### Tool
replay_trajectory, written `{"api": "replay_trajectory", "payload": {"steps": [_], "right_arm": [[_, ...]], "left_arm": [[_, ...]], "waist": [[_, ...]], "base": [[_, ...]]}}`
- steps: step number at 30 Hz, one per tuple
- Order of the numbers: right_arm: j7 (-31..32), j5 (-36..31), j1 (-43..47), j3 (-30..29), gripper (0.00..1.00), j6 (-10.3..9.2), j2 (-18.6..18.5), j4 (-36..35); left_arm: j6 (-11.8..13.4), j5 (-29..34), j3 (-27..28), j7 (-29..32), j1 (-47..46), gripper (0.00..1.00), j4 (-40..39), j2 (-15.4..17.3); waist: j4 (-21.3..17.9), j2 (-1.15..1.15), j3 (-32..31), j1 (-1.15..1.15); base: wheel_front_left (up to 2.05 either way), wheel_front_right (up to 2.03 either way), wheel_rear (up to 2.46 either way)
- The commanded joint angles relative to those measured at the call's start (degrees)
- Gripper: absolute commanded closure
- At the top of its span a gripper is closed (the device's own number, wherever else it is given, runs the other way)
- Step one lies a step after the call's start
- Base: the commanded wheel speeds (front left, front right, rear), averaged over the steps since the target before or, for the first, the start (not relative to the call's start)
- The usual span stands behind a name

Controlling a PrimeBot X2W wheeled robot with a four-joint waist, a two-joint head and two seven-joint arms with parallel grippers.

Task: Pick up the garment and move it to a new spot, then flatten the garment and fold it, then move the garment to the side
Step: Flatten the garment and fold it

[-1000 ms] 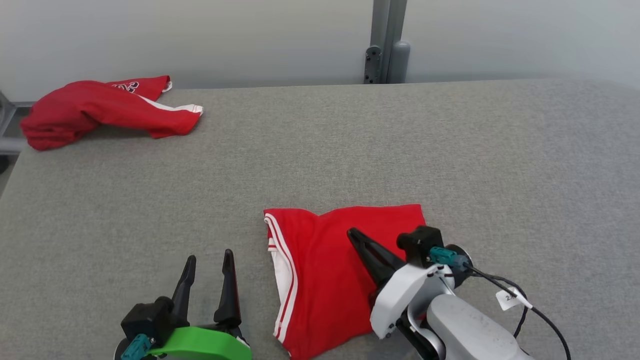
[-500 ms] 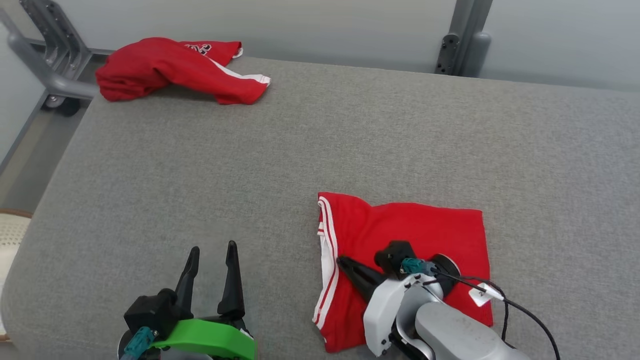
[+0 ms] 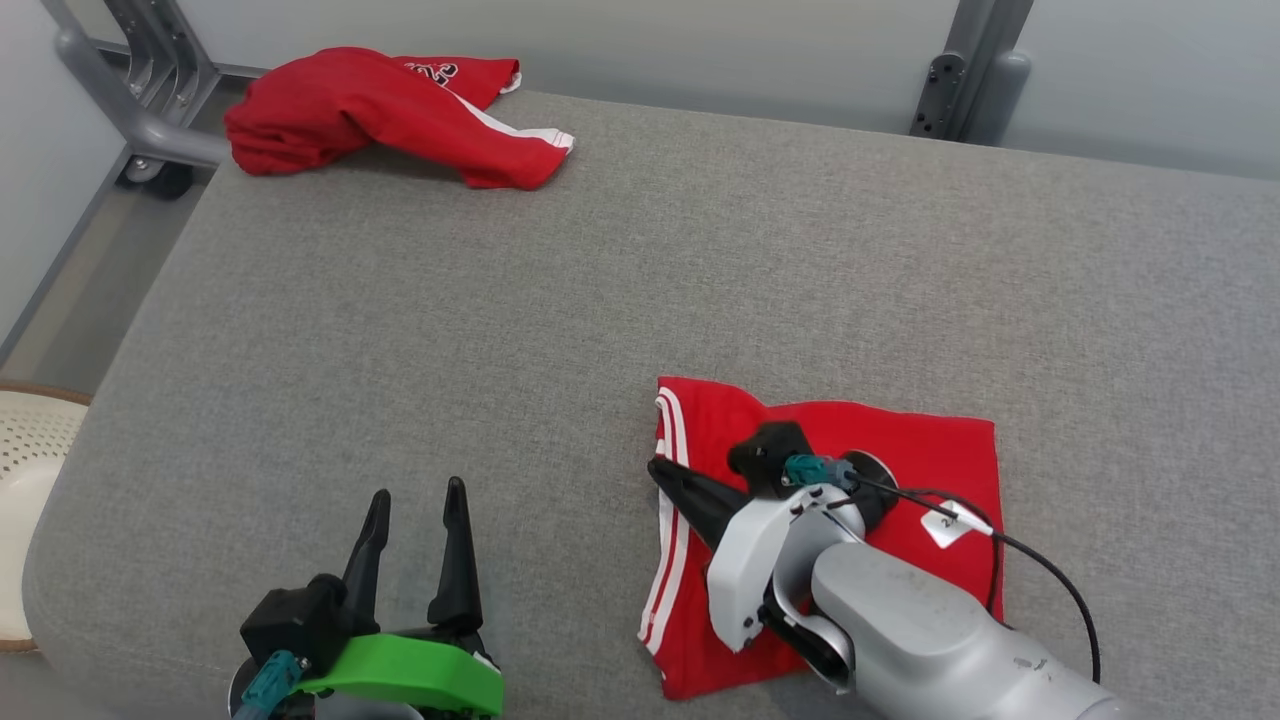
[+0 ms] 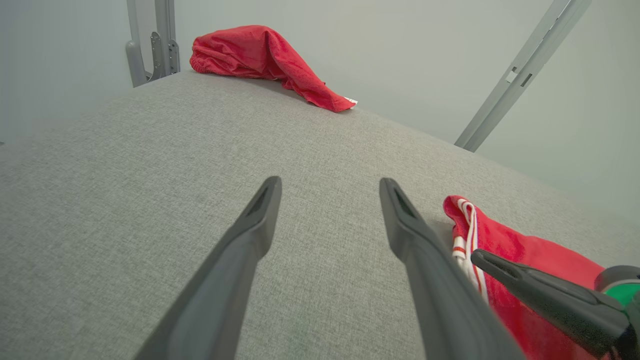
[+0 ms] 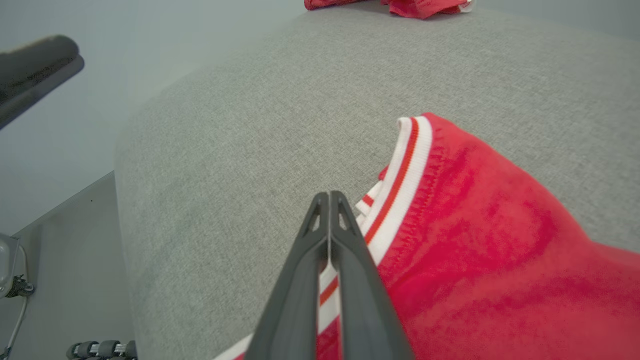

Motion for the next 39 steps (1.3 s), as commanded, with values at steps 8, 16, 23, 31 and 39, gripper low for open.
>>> {"api": "replay_trajectory", "payload": {"steps": [8,16,23,31,39], "right_arm": [[-1.01,-8.44,-0.22,-17.07,1.0,0.0,-1.2,-4.9],[-1.01,-22.83,13.18,-39.4,0.0,0.01,-0.64,-19.64],[-1.01,-28.71,24.19,-49.5,0.0,0.01,-0.17,-30.29],[-1.01,-28.64,33.55,-54.16,0.0,0.01,-0.17,-37.93],[-1.02,-27.29,37.16,-55.69,0.0,0.01,-0.18,-41.09]], "left_arm": [[-0.58,1.33,0.19,-0.36,-0.9,0.0,-0.11,0.4],[-0.74,3.15,-0.31,-0.33,-1.31,0.0,0.55,0.85],[-0.4,3.99,0.52,-0.34,0.21,0.0,0.63,0.55],[-0.5,5.21,2.92,-0.34,3.57,0.0,-0.22,0.06],[-1.15,6.15,6.21,-0.34,6.15,0.0,-1.16,-0.61]], "waist": [[-4.82,0.0,-1.55,0.0],[-9.73,0.0,-3.8,0.0],[-12.97,0.0,-5.41,0.0],[-14.9,0.0,-7.0,0.0],[-15.6,0.0,-7.85,0.0]], "base": [[0.0,0.0,0.0],[0.0,0.0,0.0],[0.0,0.0,0.0],[0.0,0.0,0.0],[0.0,0.0,0.0]]}}
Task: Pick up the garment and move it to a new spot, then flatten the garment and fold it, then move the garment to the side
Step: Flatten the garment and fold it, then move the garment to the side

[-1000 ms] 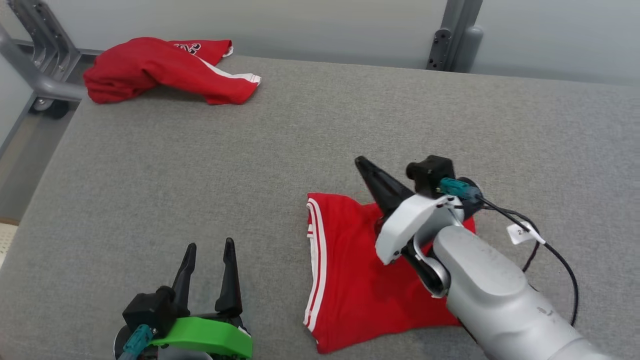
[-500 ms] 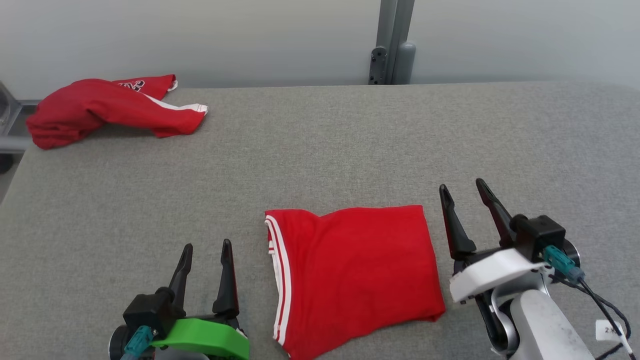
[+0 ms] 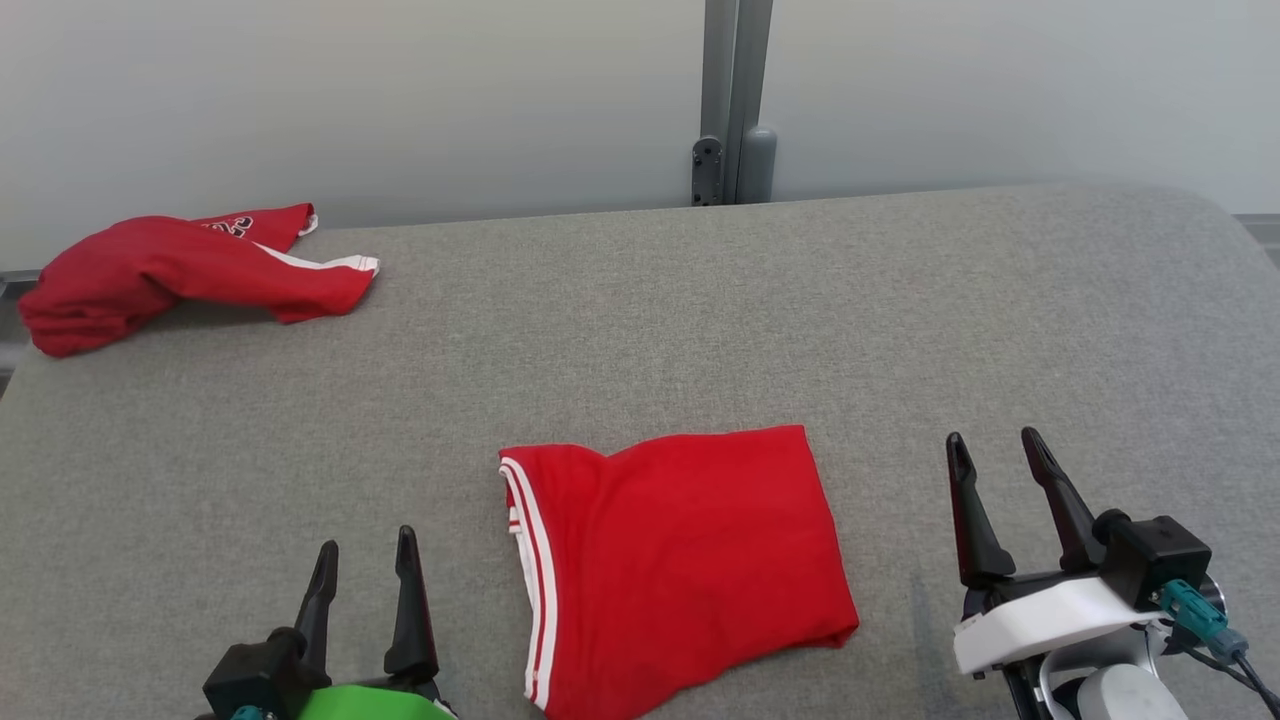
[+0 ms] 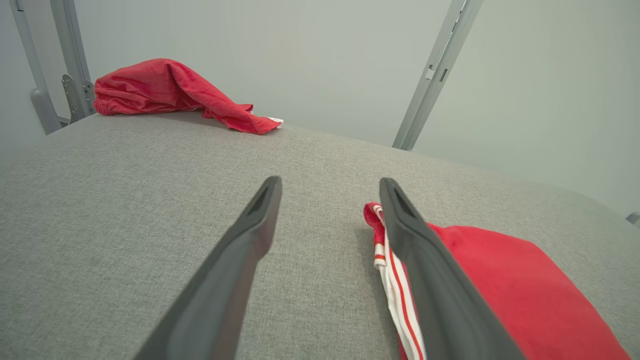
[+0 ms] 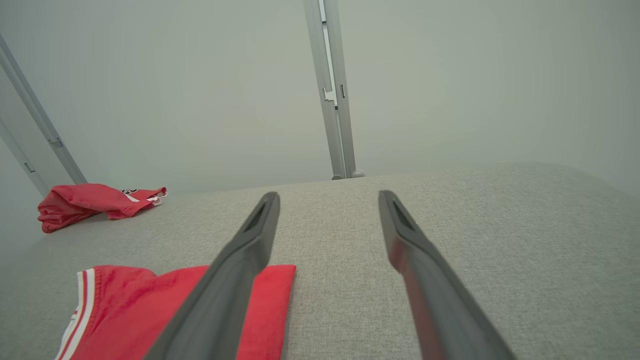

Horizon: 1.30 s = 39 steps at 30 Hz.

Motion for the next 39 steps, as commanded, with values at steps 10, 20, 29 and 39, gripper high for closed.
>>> {"api": "replay_trajectory", "payload": {"steps": [10,20,29,39], "right_arm": [[-0.16,1.17,1.73,0.01,0.0,0.02,-0.07,-0.43],[-0.16,1.11,0.72,-0.25,0.0,0.02,-0.07,1.3],[14.89,2.41,-6.09,-0.83,0.0,0.01,-2.14,4.39],[32.71,15.76,-11.81,9.55,0.0,0.02,-8.72,9.47]], "left_arm": [[-1.23,1.91,2.07,-0.08,1.23,0.0,-0.19,-1.25],[-2.09,2.79,2.73,-0.08,0.84,0.0,0.3,-1.97],[-2.27,2.94,2.43,-0.08,-0.51,0.0,0.29,-2.32],[-2.34,2.69,2.36,-0.08,-2.67,0.0,-0.06,-2.6]], "waist": [[0.03,0.0,-0.3,0.0],[0.33,0.0,-0.08,0.0],[1.4,0.0,1.47,0.0],[5.09,0.0,4.8,0.0]], "base": [[0.0,0.0,0.0],[0.0,0.0,0.0],[0.0,0.0,0.0],[0.0,0.0,0.0]]}}
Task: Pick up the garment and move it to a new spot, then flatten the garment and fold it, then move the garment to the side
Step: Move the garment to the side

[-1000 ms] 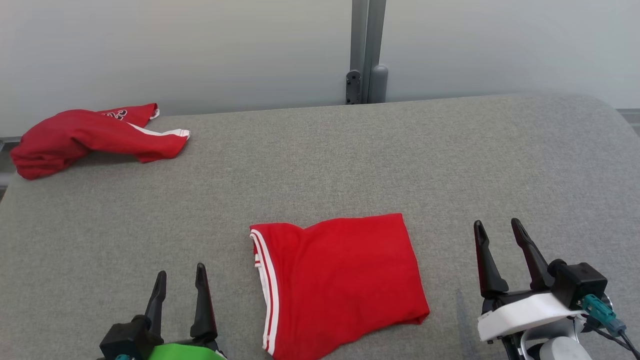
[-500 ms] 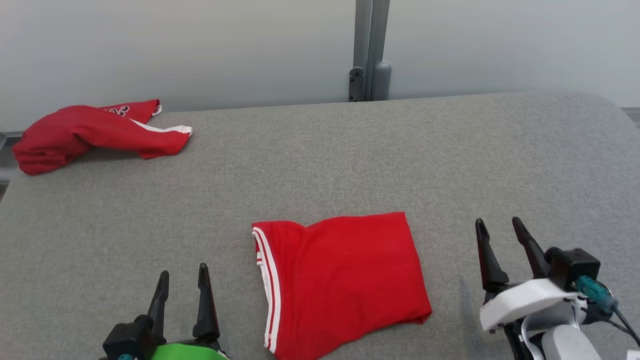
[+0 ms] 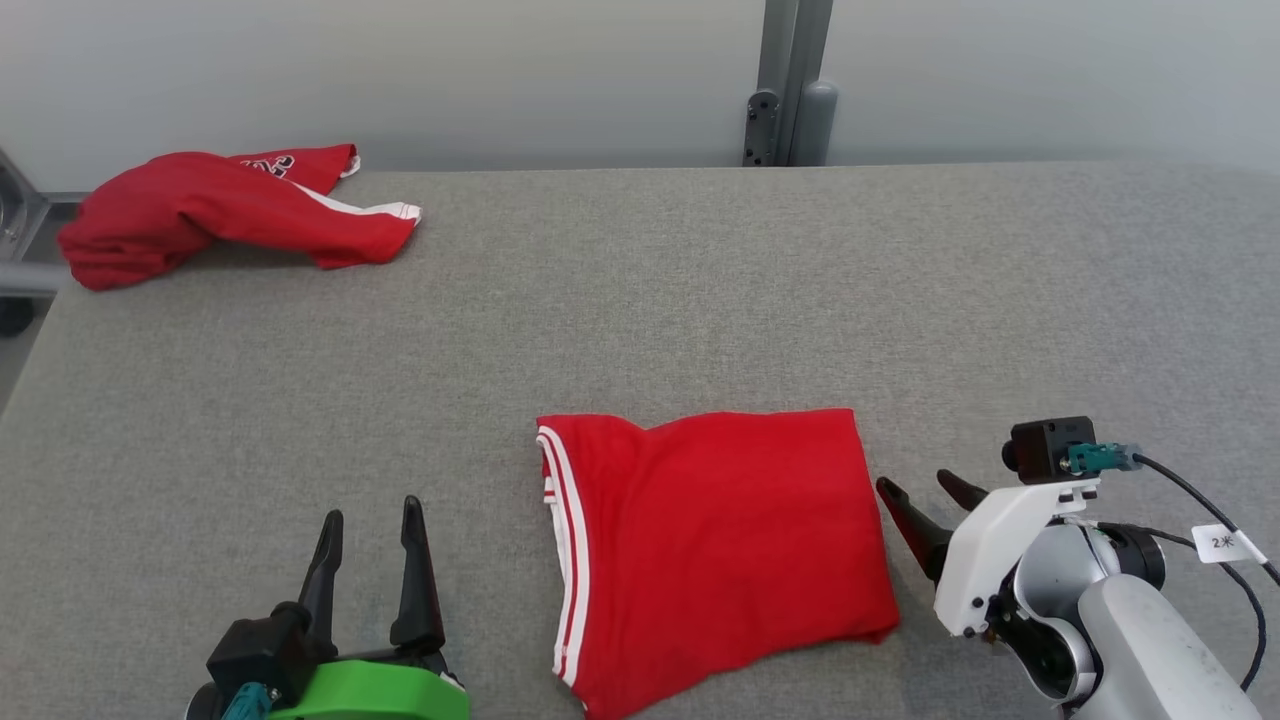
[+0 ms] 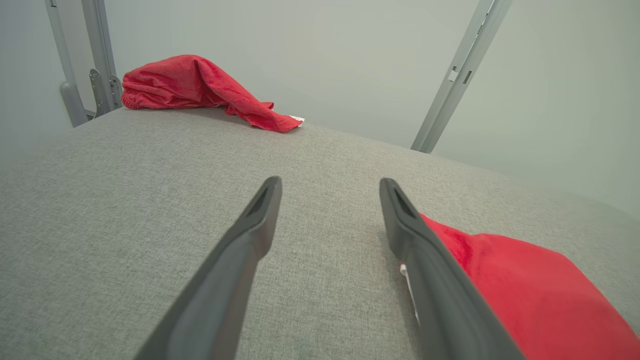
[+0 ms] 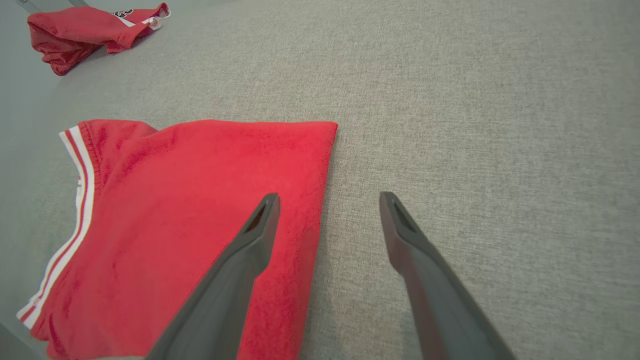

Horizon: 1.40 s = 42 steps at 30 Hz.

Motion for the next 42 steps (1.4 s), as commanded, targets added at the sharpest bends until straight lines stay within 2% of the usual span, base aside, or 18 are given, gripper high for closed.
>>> {"api": "replay_trajectory", "payload": {"steps": [1,12,13,14,15,16,22,28,36,42], "right_arm": [[0.84,1.16,-1.25,0.6,0.0,0.02,-0.58,1.17],[2.47,5.84,-6.36,4.83,0.0,0.02,-2.32,11.6],[2.29,6.2,-6.65,5.14,0.15,0.02,-2.35,12.17],[2.06,6.58,-6.94,5.5,0.58,0.02,-2.35,12.72],[1.88,6.91,-7.33,5.88,0.69,0.02,-2.39,13.18],[1.82,7.25,-7.76,6.41,1.0,0.02,-2.46,13.36],[-0.67,8.7,-10.79,7.91,1.0,-0.04,-4.59,12.73],[-3.34,7.85,-13.72,6.64,1.0,-0.03,-7.15,12.81],[-5.21,5.89,-18.06,4.33,1.0,-0.02,-9.83,13.86],[-5.69,5.12,-21.94,4.78,1.0,-0.02,-8.97,14.08]], "left_arm": [[-0.1,0.0,-0.03,-0.01,-1.04,0.0,-0.24,-0.04],[0.44,-1.0,-0.62,0.0,-2.41,0.0,-0.25,-0.08],[0.5,-1.08,-0.65,0.0,-2.49,0.0,-0.24,-0.08],[0.58,-1.14,-0.63,0.0,-2.54,0.0,-0.26,-0.09],[0.66,-1.17,-0.62,0.0,-2.52,0.0,-0.37,-0.09],[0.68,-1.18,-0.58,0.0,-2.48,0.0,-0.5,-0.09],[0.67,-0.55,-0.54,0.0,-2.53,0.0,-0.92,-0.08],[0.04,0.61,-0.91,0.0,-3.45,0.0,-1.24,-0.08],[-0.91,2.59,-1.41,0.0,-5.02,0.0,-1.35,-0.06],[-1.43,4.04,-2.19,0.24,-6.27,0.0,-1.29,1.28]], "waist": [[1.68,0.0,1.66,0.0],[5.72,0.0,4.54,0.0],[5.83,0.0,4.6,0.0],[5.92,0.0,4.65,0.0],[5.95,0.0,4.7,0.0],[5.91,0.0,4.74,0.0],[4.04,0.0,5.23,0.0],[-0.57,0.0,6.39,0.0],[-11.35,0.0,7.65,0.0],[-21.95,0.0,9.69,0.0]], "base": [[0.0,0.0,0.0],[0.0,0.0,0.0],[0.0,0.0,0.0],[0.0,0.0,0.0],[0.0,0.0,0.0],[0.0,0.0,0.0],[0.0,0.0,0.0],[0.0,0.0,0.0],[0.0,0.0,0.0],[0.0,0.0,0.0]]}}
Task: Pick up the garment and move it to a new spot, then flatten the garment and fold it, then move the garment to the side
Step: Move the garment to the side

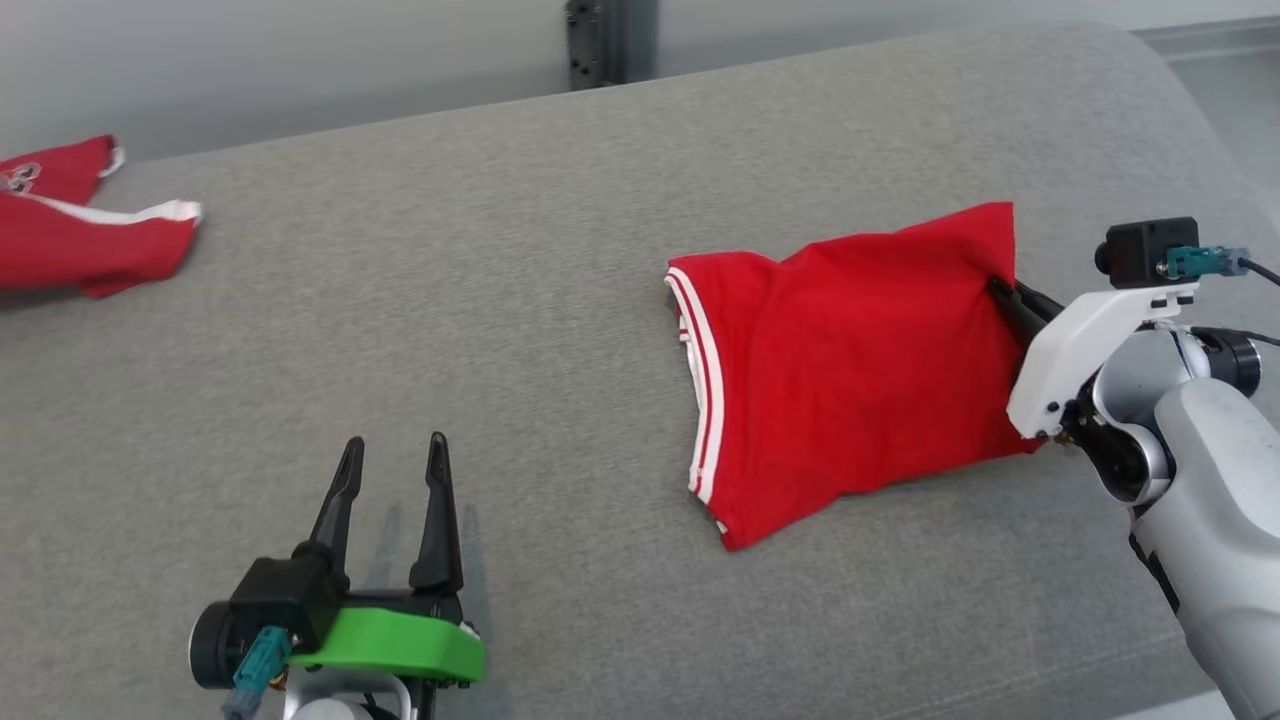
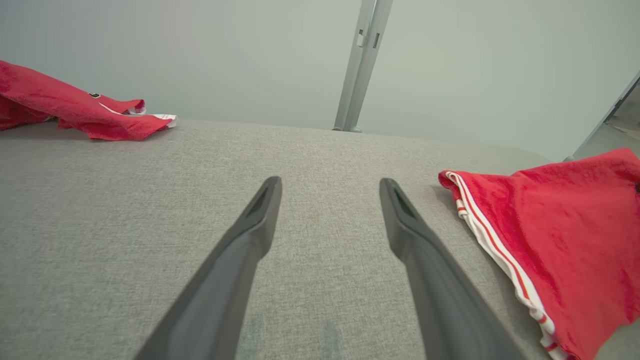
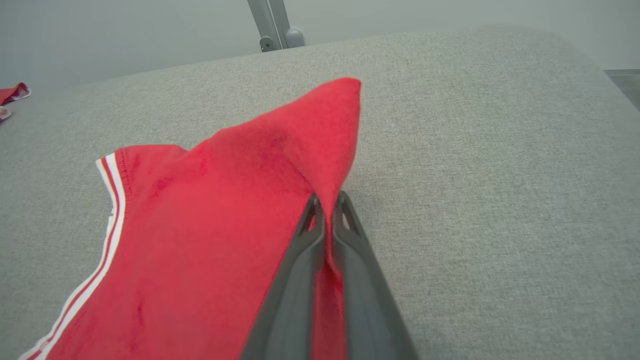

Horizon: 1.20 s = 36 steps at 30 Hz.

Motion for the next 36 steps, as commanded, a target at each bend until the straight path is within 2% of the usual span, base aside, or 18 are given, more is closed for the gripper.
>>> {"api": "replay_trajectory", "payload": {"steps": [1,7,12,16,24,36], "right_arm": [[-0.66,-0.52,-1.38,0.3,1.0,-0.06,0.52,0.18],[-2.32,-0.27,-5.14,1.77,1.0,-0.06,2.65,2.05],[-4.37,0.12,-7.96,3.35,1.0,-0.06,3.47,4.03],[-6.6,-0.58,-10.83,4.24,1.0,-0.06,3.53,6.0],[-10.06,-1.05,-20.03,2.29,1.0,-0.06,1.33,11.39],[-12.53,-4.91,-28.71,-3.11,1.0,-0.06,-5.36,24.06]], "left_arm": [[-0.13,0.57,-0.07,0.36,-1.49,0.0,-0.28,0.89],[-0.33,2.3,-1.07,2.56,-3.55,0.0,-1.58,2.7],[-0.27,2.77,-2.09,3.87,-4.58,0.0,-2.6,3.03],[-0.2,2.88,-2.49,4.3,-4.83,0.0,-3.31,3.36],[0.56,3.81,-2.7,5.24,-5.32,0.0,-7.68,4.38],[0.84,5.25,-4.24,6.91,-6.28,0.0,-13.08,5.29]], "waist": [[-11.3,0.0,2.99,0.0],[-19.13,0.0,5.94,0.0],[-20.94,0.0,7.1,0.0],[-19.68,0.0,7.6,0.0],[-13.48,0.0,10.02,0.0],[-7.25,0.0,15.37,0.0]], "base": [[0.0,0.0,0.0],[0.0,0.0,0.0],[0.0,0.0,0.0],[0.0,0.0,0.0],[0.0,0.0,0.0],[0.0,0.0,0.0]]}}
